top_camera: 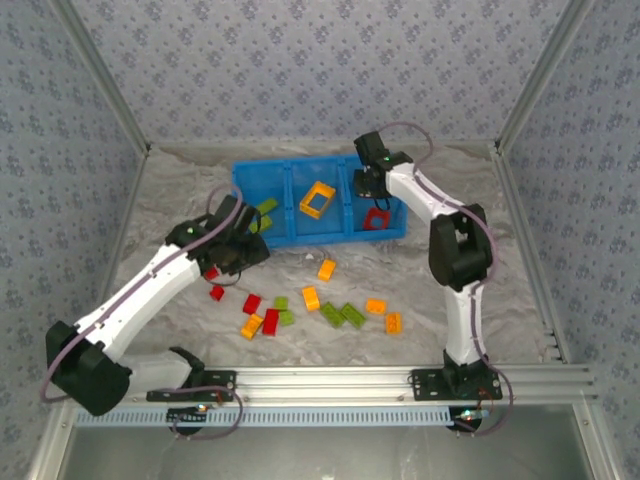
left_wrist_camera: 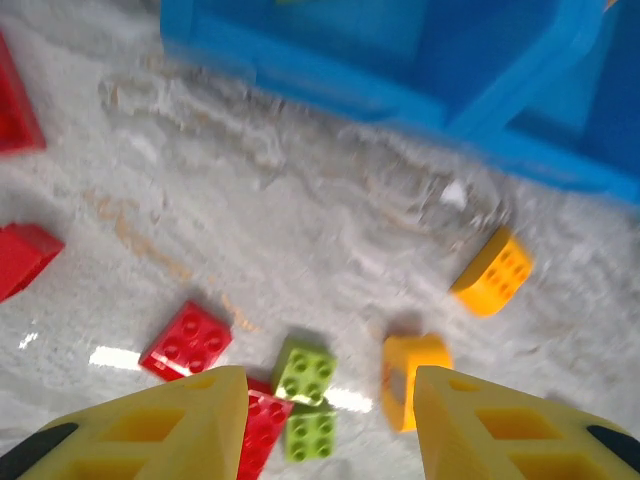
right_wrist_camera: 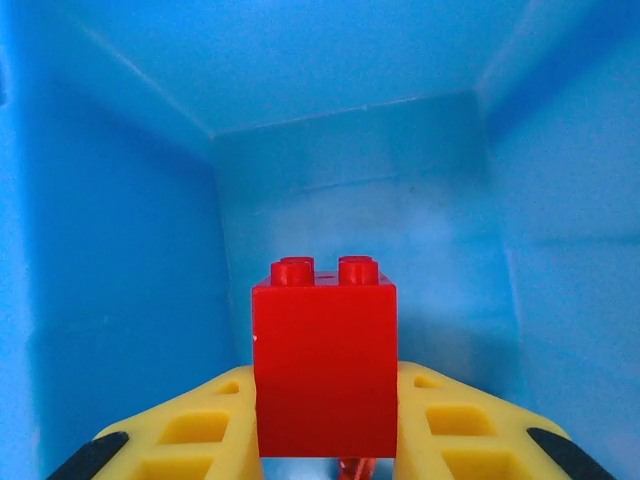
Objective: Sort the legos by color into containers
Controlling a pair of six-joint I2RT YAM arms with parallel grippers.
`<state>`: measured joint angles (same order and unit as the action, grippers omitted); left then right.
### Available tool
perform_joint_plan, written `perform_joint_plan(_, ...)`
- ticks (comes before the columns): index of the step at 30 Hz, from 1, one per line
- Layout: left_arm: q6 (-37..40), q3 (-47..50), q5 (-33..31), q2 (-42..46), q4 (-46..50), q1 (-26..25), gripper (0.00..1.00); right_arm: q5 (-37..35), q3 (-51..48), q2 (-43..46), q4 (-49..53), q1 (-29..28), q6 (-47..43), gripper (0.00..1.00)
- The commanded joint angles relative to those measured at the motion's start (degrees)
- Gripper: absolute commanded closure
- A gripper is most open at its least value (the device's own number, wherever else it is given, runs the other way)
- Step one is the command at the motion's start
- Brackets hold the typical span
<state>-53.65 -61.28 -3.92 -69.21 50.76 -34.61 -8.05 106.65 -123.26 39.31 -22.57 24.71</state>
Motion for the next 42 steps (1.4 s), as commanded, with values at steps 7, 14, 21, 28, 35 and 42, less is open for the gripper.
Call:
perform_joint_plan(7,4.5,7.0,0.7,5.2,-2.1,-5.1,0.53,-0.2,10.1,-9.0,9.7,1.8,6.3,0.64)
perform_joint_plan(14,9.4,10.5,4.1,4.1,-5.9,-8.0,0.53,0.5,12.1,-7.1,9.8,1.9,4.7,0.47)
perform_joint_plan(21,7.8,8.6,5.7,-1.2,-7.3,-10.2,0.43,-2.1,16.9,-0.2,12.7,1.7,3.8,0.39)
perform_joint_plan(28,-1.1,5.3,8.0,-12.7,-13.2,-14.7,0.35,-4.7,1.6,18.7,6.3,-1.1,2.4,0.34)
perform_joint_plan(35,-9.9,1.0,7.9,-21.9,-14.4,-17.2,0.31,-4.4,-34.3,45.4,-6.6,-12.2,1.3,0.23)
perform_joint_plan(42,-11.2,-1.9,7.2,-27.3,-12.8,-18.1,0.31,-3.7,-50.6,59.8,-3.3,-19.8,6.7,0.23)
